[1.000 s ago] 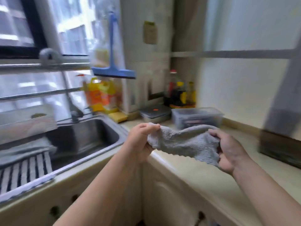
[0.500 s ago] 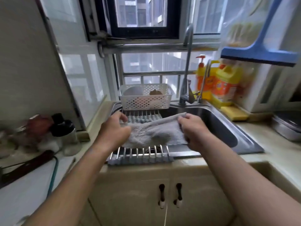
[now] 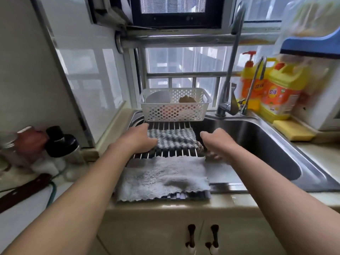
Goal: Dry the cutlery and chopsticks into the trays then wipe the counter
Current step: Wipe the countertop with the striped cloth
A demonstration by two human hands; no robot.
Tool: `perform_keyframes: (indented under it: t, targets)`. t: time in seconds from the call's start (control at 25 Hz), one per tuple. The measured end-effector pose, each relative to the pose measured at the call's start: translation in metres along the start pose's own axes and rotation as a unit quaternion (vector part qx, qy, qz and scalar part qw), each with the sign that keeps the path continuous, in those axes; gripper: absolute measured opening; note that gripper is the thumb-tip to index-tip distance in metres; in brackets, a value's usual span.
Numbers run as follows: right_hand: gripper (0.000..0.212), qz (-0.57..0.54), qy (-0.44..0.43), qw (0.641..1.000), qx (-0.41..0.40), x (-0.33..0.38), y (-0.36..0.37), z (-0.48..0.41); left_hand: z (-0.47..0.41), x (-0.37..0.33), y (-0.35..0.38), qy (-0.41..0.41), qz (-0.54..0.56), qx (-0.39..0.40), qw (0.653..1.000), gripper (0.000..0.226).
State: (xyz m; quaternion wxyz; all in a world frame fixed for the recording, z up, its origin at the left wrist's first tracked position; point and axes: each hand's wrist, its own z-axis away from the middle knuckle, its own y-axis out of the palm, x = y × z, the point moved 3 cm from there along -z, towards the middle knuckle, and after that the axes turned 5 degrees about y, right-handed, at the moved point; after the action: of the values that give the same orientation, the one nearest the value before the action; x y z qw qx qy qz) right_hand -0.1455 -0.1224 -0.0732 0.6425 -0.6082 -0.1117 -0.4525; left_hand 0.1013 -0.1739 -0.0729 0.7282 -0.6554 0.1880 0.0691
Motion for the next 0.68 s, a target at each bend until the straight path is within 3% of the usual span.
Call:
perform_keyframes:
  t: [0.12, 0.28, 0.44, 0.6, 0.68]
  targets:
    - [0.044, -0.22, 0.096, 0.964, 0.115, -0.006, 0.017, -0.026, -0.025, 0.0, 0.013, 0.029, 0.007, 0.031, 0.999, 0.09]
    - [0.043, -0.257, 0.093, 0.955, 0.116, -0.009, 0.041, -0.048, -0.032, -0.017, 0.024, 0.099, -0.108, 0.097, 0.984, 0.097]
    - [0.003, -0.287, 0.048, 0.957, 0.018, 0.002, 0.033, -0.047, -0.035, -0.033, 0.029, 0.162, -0.134, 0.017, 0.978, 0.057]
    - [0.008, -0.414, 0.03, 0.907, 0.072, 0.022, 0.015, -0.028, -0.027, -0.043, 0.036, 0.156, -0.113, -0.003, 0.981, 0.053]
    - [0.013, -0.477, 0.009, 0.872, 0.107, 0.033, 0.005, -0.016, -0.025, -0.052, 0.029, 0.143, -0.078, -0.054, 0.985, 0.031]
